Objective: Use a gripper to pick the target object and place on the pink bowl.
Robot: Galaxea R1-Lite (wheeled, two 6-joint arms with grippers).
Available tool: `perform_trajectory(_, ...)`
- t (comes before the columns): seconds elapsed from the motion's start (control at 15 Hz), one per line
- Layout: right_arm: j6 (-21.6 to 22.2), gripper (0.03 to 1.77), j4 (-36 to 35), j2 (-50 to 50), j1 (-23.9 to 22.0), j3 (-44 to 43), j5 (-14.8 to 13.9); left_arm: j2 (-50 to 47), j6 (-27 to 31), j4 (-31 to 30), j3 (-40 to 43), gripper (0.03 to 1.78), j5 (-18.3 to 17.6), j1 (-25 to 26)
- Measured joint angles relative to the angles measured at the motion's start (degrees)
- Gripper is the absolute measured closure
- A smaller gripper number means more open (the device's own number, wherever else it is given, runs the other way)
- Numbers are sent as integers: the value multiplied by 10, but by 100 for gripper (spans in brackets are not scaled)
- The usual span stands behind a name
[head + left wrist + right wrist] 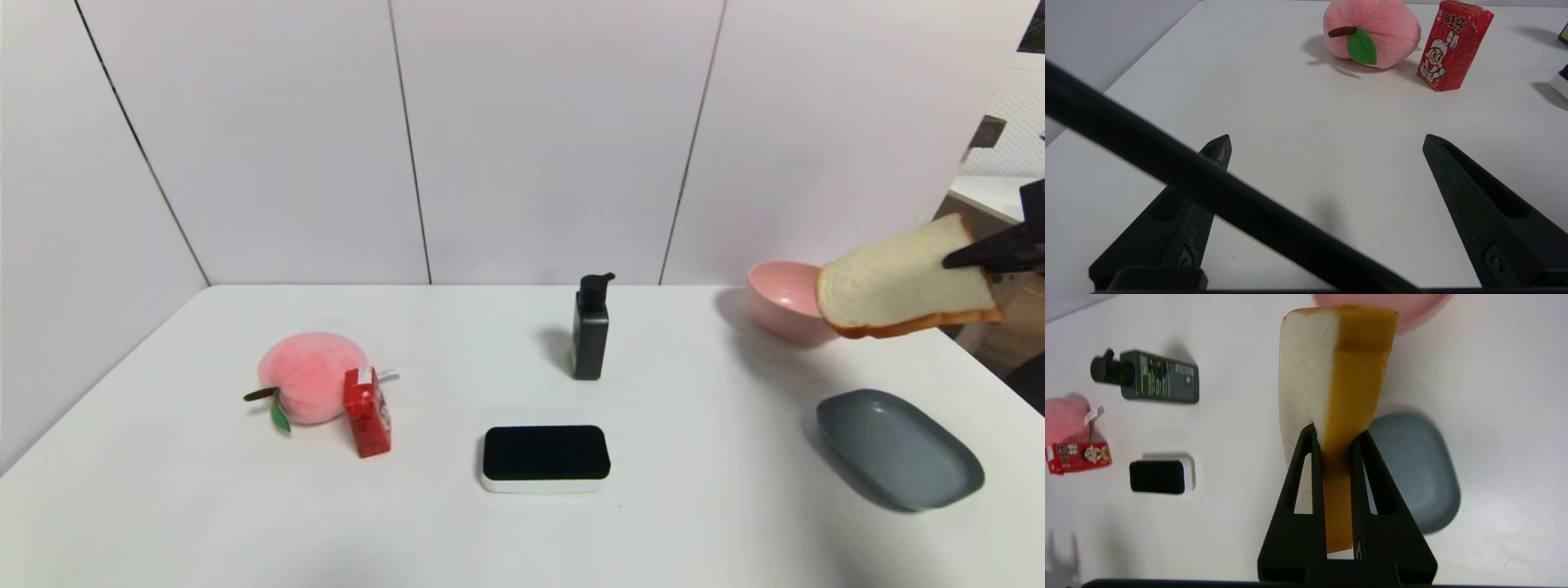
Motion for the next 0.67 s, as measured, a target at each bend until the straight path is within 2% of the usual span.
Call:
perform_trajectory(0.33,1,157,-65,77,-1,-80,-2,0,0,0,0,12,0,0)
perform_trajectory(0.67,0,158,-135,137,-2,-101,-2,0,0,0,0,12,0,0)
